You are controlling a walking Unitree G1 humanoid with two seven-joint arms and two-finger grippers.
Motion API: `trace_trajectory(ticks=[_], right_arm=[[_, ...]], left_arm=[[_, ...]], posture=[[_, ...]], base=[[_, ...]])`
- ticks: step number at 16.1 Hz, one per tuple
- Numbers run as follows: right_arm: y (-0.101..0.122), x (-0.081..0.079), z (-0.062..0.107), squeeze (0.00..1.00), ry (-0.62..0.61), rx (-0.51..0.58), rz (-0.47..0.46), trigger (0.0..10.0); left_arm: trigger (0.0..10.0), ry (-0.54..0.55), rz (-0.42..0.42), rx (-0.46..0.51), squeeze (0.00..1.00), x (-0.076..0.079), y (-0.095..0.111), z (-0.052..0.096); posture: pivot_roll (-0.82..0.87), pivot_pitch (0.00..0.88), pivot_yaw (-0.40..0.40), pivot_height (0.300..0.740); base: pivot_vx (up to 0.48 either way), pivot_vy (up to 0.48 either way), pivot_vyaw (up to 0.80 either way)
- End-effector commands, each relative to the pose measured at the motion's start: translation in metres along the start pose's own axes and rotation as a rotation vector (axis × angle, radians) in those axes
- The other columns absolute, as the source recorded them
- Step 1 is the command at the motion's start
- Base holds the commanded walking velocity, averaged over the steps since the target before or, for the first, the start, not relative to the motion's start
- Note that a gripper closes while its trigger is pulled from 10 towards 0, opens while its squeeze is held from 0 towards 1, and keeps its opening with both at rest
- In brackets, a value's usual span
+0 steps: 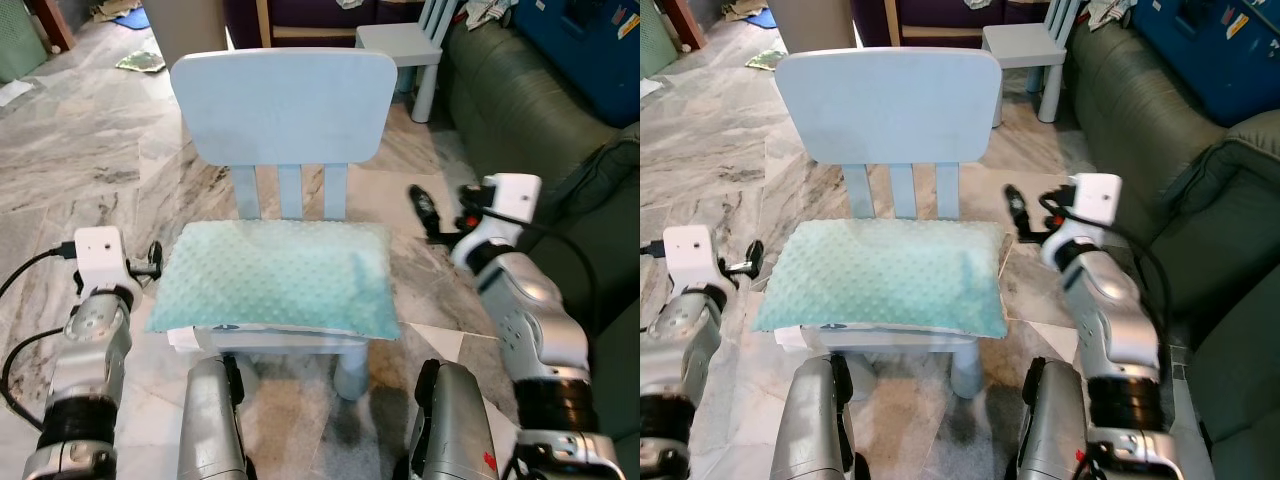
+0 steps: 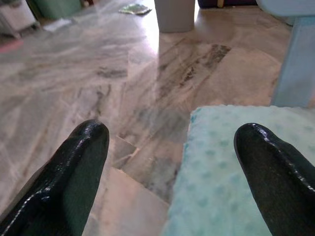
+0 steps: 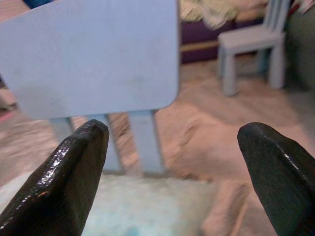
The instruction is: Move the pillow to the sofa
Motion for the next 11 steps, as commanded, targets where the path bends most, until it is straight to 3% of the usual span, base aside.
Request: trace_trajectory(ticks=[1, 2, 3, 4, 6, 10, 11], right_arm=[[0.001, -0.002, -0.001, 0.00, 0.022, -0.013, -0.037, 10.0], [0.001, -0.007, -0.002, 0.00, 0.052, -0.020, -0.083, 10.0], [0.000, -0.018, -0.002, 0.00, 0.116, -0.052, -0.259, 10.0], [0.000, -0.024, -0.002, 0.00, 0.148, -0.069, -0.340, 10.0], [-0.005, -0.029, 0.001, 0.00, 0.172, -0.142, -0.352, 10.0], [-0.044, 0.002, 0.010, 0.00, 0.026, -0.401, 0.065, 10.0], [-0.045, 0.008, 0.009, 0.00, 0.004, -0.407, 0.110, 10.0]], left_arm=[[10.0, -0.010, 0.030, -0.053, 0.00, -0.001, -0.009, 0.000], [10.0, -0.033, 0.082, -0.066, 0.00, 0.003, -0.011, 0.000], [10.0, -0.039, 0.174, -0.087, 0.00, 0.006, -0.014, -0.001], [10.0, -0.037, 0.234, -0.106, 0.00, 0.007, -0.015, -0.003], [10.0, -0.064, 0.265, -0.118, 0.00, 0.010, -0.013, -0.004], [10.0, -0.071, 0.240, -0.120, 0.00, 0.003, -0.008, -0.011], [10.0, -0.049, 0.183, -0.133, 0.00, 0.000, -0.009, -0.013]], posture=[[-0.02, 0.084, 0.000, 0.456], [-0.02, 0.085, -0.003, 0.456], [-0.02, 0.091, -0.014, 0.456], [-0.03, 0.092, -0.017, 0.456], [-0.03, 0.102, -0.033, 0.456], [-0.06, 0.102, -0.060, 0.456], [-0.06, 0.108, -0.063, 0.456]], base=[[0.000, 0.000, 0.00], [0.000, 0.000, 0.00], [0.000, 0.000, 0.00], [0.000, 0.000, 0.00], [0.000, 0.000, 0.00], [0.000, 0.000, 0.00], [0.000, 0.000, 0.00]])
Point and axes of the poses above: a point about 5 cm out from each wrist's last joint towards the gripper, its own z axis pointing back from the gripper into the wrist, its own y axis along the axis of the wrist's last joint, x = y × z, the point moved 2 cm from there along -z, pointing out of the wrist towards the gripper, and after that the axes turned 7 degrees about -z, right-handed, at the moved point
